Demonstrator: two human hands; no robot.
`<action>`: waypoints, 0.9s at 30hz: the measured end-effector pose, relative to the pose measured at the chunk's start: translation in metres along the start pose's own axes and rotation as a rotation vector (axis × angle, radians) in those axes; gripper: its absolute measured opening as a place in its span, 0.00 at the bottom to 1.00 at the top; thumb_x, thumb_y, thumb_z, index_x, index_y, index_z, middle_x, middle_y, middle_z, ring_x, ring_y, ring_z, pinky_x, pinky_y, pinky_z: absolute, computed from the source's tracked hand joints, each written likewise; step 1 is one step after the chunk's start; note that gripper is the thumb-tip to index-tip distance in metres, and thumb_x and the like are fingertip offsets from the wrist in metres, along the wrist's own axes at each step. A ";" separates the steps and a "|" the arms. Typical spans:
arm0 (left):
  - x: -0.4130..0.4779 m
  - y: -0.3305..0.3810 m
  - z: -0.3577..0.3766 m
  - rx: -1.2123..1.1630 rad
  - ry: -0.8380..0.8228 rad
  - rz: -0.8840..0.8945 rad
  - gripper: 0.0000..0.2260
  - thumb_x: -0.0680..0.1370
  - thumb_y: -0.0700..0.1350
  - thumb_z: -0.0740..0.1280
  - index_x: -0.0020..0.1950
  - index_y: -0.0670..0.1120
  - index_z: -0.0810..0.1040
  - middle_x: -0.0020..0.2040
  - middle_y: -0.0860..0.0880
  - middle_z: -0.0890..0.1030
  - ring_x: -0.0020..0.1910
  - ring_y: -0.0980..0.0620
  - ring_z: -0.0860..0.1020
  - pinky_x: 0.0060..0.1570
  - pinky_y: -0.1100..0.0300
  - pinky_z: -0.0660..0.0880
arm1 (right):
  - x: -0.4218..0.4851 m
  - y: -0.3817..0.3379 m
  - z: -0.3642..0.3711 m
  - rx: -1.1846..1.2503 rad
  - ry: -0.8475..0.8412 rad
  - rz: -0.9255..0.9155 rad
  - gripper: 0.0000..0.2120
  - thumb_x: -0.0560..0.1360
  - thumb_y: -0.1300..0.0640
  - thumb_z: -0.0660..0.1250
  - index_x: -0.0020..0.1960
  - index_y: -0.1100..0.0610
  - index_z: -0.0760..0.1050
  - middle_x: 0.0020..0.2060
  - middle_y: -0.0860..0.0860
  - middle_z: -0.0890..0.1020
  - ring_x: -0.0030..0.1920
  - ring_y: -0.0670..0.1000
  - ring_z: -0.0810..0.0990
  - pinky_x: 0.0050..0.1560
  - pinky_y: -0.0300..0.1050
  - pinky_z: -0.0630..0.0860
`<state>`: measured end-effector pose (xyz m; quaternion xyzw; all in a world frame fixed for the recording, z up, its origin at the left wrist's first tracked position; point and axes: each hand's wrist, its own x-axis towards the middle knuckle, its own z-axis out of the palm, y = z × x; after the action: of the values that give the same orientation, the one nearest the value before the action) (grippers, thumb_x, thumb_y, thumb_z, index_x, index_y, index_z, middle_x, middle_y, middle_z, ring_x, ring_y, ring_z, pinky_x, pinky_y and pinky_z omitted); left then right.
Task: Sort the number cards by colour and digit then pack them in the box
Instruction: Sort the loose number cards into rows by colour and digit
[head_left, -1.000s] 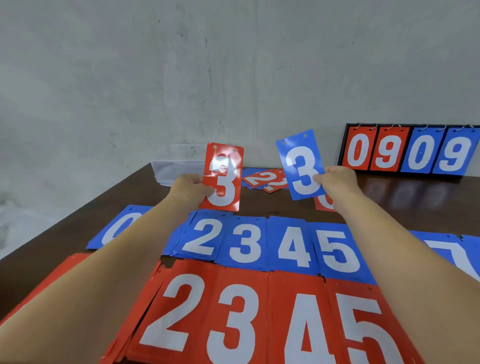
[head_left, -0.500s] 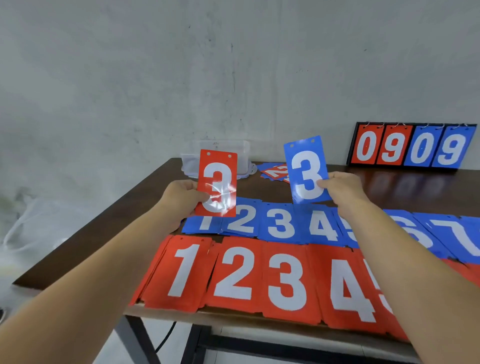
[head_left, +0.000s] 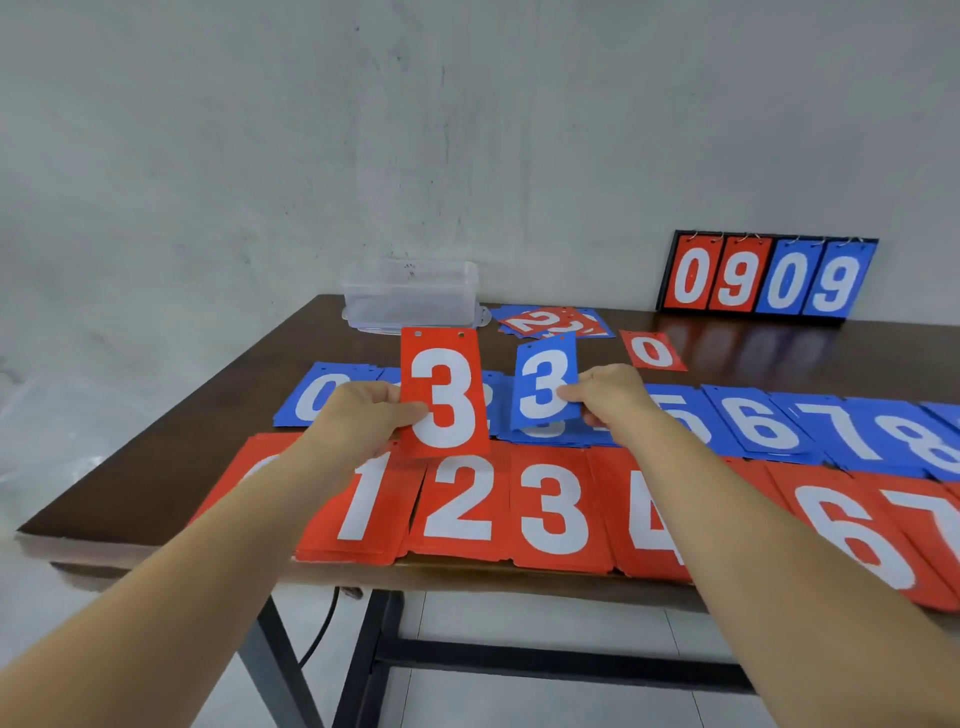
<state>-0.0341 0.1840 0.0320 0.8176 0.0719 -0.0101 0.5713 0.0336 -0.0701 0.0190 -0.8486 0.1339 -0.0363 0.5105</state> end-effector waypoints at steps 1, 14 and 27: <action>-0.005 0.001 0.004 0.006 -0.011 -0.005 0.06 0.77 0.45 0.70 0.41 0.45 0.78 0.37 0.50 0.81 0.26 0.59 0.74 0.31 0.66 0.71 | 0.002 0.002 0.004 -0.056 -0.001 -0.029 0.13 0.73 0.60 0.73 0.36 0.60 0.70 0.31 0.53 0.74 0.28 0.50 0.72 0.28 0.41 0.70; -0.046 0.011 0.076 0.166 -0.053 -0.092 0.07 0.75 0.50 0.72 0.51 0.51 0.81 0.49 0.54 0.84 0.48 0.55 0.82 0.44 0.63 0.78 | 0.025 0.016 0.007 -0.709 0.015 -0.134 0.12 0.73 0.49 0.71 0.48 0.55 0.72 0.35 0.50 0.72 0.41 0.52 0.75 0.38 0.45 0.71; -0.073 0.003 0.116 0.680 0.153 0.073 0.22 0.77 0.54 0.67 0.69 0.51 0.72 0.48 0.57 0.80 0.48 0.58 0.78 0.45 0.63 0.77 | 0.035 0.043 -0.058 -0.603 0.173 -0.264 0.15 0.77 0.49 0.67 0.34 0.54 0.72 0.28 0.49 0.72 0.29 0.49 0.71 0.29 0.39 0.64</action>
<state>-0.0981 0.0667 0.0021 0.9614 0.0778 0.0484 0.2594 0.0476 -0.1480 0.0060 -0.9651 0.0706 -0.1328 0.2144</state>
